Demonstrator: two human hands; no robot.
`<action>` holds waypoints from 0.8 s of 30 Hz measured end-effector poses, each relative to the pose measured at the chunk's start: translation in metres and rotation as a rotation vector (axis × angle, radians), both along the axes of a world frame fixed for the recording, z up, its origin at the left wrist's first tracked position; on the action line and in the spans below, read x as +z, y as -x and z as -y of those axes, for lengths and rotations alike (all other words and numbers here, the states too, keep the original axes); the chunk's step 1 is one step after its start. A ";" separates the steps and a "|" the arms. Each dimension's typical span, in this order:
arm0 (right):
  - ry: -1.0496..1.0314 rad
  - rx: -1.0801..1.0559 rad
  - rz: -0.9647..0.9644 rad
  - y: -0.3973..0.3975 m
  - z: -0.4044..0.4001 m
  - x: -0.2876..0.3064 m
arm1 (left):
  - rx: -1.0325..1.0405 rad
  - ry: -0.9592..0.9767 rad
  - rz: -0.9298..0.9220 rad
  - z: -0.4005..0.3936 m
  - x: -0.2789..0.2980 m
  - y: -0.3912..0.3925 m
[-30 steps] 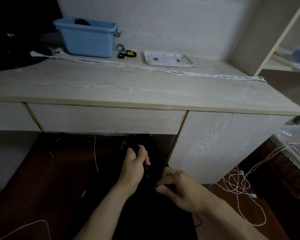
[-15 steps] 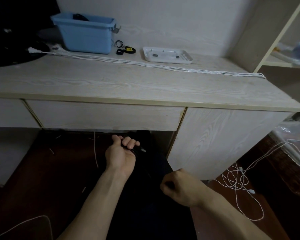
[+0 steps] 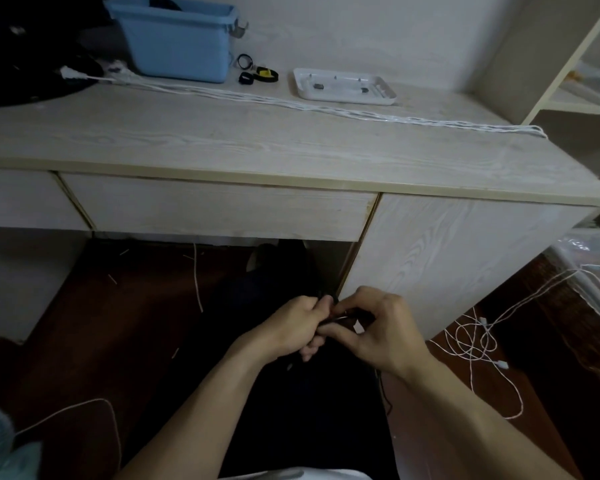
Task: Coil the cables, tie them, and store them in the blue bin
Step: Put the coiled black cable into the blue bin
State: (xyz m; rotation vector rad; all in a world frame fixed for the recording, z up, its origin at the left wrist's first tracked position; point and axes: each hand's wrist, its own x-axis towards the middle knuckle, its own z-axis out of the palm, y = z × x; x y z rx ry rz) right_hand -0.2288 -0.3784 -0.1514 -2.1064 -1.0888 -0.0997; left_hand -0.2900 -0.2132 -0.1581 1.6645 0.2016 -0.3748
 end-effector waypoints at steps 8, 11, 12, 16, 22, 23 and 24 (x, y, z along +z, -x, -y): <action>-0.107 -0.023 -0.209 -0.010 0.003 -0.003 | -0.192 0.289 -0.112 -0.008 0.009 0.006; -0.122 0.002 -0.278 -0.006 -0.003 -0.004 | -0.157 0.449 -0.144 -0.008 0.008 0.008; -0.124 0.000 -0.293 -0.004 -0.005 -0.004 | -0.112 0.510 -0.146 -0.008 0.007 0.009; -0.160 -0.006 -0.806 -0.001 -0.006 -0.005 | 0.196 0.773 -0.095 -0.006 0.008 0.007; -0.329 0.082 -1.154 0.004 -0.011 -0.003 | 0.262 0.997 -0.091 -0.012 0.007 0.003; -0.350 0.029 -1.184 0.005 -0.013 -0.001 | 0.233 1.026 -0.092 -0.011 0.007 0.004; -0.364 -0.020 -1.203 0.005 -0.014 -0.002 | 0.214 1.061 -0.089 -0.011 0.007 0.005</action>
